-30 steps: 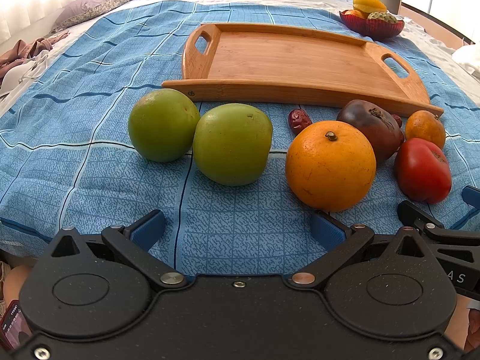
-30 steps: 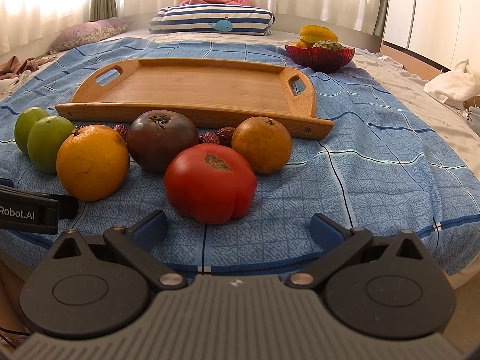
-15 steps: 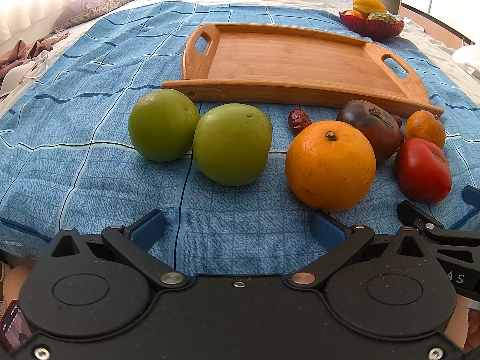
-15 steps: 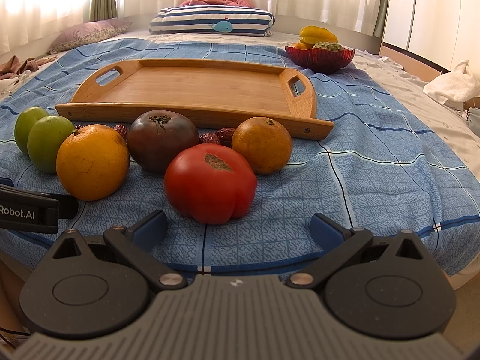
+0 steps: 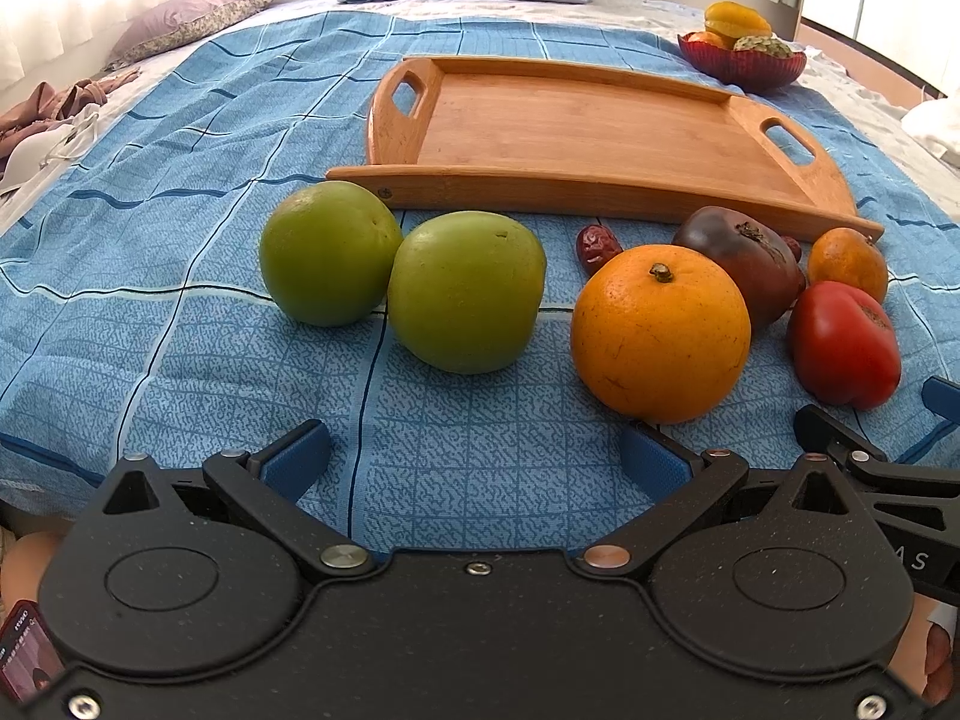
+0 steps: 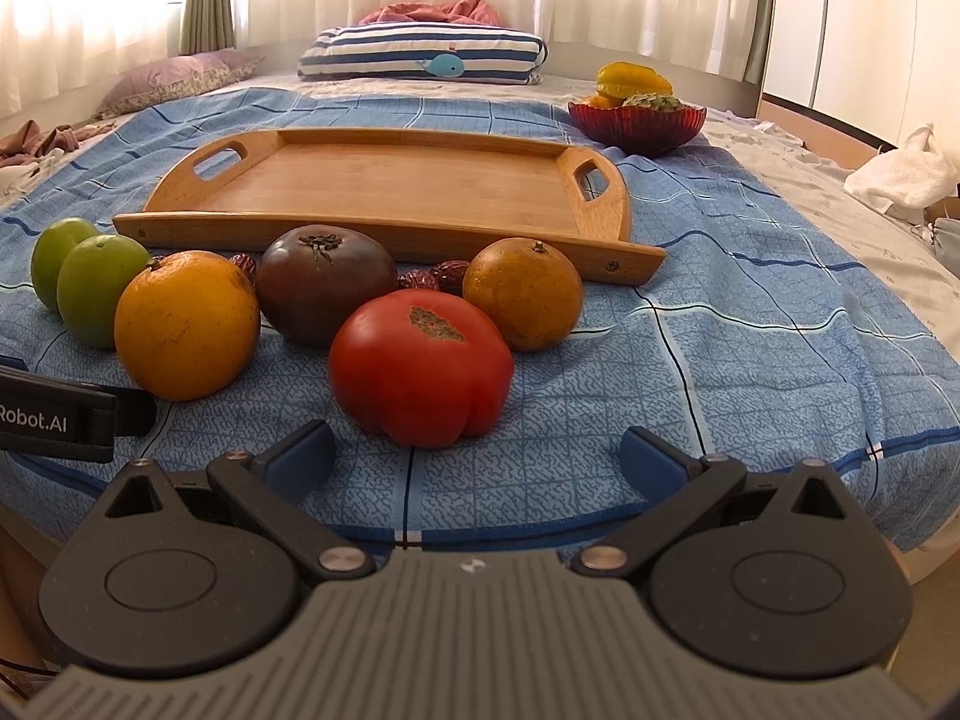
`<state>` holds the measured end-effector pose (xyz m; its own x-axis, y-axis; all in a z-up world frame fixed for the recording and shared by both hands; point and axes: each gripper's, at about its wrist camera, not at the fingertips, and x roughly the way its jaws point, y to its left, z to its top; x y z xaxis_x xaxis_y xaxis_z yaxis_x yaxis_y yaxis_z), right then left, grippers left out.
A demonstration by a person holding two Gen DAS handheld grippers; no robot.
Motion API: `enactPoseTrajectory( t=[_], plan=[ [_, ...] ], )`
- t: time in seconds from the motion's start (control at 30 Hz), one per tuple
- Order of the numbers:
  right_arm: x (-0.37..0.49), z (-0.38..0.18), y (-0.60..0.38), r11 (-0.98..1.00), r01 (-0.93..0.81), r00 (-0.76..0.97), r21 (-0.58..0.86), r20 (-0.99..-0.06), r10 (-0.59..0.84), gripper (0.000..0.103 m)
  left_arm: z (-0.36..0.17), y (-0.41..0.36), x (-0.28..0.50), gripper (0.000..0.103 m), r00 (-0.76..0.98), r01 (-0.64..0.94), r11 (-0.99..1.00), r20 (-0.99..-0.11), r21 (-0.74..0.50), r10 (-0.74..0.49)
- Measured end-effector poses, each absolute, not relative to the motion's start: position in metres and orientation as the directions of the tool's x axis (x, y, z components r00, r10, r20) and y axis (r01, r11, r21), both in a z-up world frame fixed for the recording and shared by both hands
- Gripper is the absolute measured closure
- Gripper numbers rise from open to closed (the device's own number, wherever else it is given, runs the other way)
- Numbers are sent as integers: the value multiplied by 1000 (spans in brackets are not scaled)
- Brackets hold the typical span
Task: Organize fruits
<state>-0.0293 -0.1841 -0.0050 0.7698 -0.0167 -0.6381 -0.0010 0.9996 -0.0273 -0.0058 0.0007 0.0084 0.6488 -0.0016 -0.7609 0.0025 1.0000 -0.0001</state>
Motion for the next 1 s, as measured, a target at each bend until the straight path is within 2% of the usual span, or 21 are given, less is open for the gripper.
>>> enactPoseTrajectory(
  t=[0.6,0.77,1.0],
  plan=[
    [-36,-10,-183,999,6,804,-36,-594,-26,0,5,0,-16,0,719,-14,1000,-695,4,12],
    [-38,-10,-184,999,-17,823,-45,-568,-11,0,9,1,-24,0,740,22,999,-671,-28,-35],
    [-47,-3,-180,995,-43,880,-93,-475,-7,0,29,-1,-33,0,809,72,988,-572,-137,-138]
  ],
)
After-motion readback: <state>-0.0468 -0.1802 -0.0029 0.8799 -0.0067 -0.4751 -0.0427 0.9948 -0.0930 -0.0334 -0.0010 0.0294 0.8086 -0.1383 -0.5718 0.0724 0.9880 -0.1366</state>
